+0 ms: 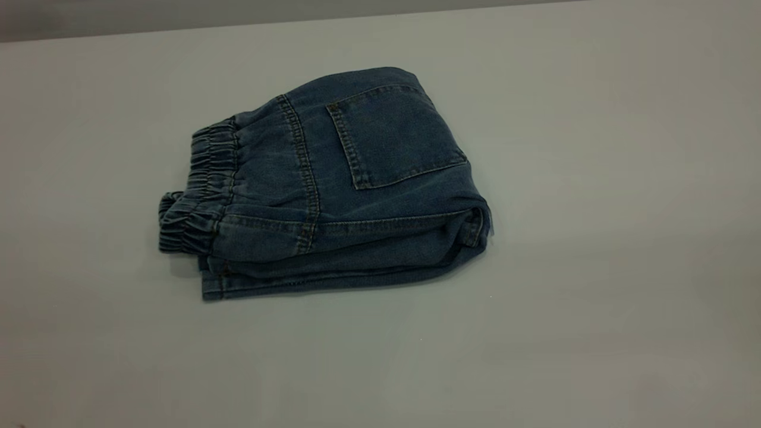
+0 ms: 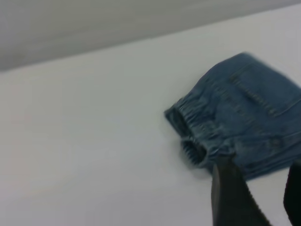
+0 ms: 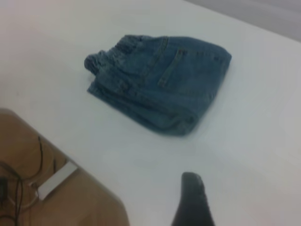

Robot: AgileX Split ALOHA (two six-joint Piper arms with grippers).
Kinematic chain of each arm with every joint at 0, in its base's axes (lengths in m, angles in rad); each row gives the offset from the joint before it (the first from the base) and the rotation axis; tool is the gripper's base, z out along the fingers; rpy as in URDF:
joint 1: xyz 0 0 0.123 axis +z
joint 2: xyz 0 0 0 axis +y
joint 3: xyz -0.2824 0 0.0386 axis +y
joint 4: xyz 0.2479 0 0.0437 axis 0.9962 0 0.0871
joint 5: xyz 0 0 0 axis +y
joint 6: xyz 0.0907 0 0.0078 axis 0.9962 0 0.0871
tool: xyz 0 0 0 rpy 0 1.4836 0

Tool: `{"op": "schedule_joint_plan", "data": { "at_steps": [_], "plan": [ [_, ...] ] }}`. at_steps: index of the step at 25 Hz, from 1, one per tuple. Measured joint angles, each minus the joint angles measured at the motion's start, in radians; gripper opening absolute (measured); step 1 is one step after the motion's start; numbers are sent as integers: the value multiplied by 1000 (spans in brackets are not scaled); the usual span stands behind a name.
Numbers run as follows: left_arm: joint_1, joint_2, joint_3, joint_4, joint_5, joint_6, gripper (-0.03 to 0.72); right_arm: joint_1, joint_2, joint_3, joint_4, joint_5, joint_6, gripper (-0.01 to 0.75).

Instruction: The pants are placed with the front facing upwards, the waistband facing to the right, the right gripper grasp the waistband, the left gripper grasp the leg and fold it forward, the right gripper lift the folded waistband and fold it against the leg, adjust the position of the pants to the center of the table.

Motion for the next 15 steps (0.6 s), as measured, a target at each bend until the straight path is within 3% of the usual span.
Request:
{"op": "schedule_joint_plan", "data": {
  "at_steps": [8, 15],
  "plan": [
    [-1, 0, 22, 162, 66, -197, 246, 0, 0, 0, 3, -1, -3, 440],
    [-2, 0, 22, 166, 44, -233, 245, -17, -1, 0, 4, -1, -2, 440]
  ]
}}
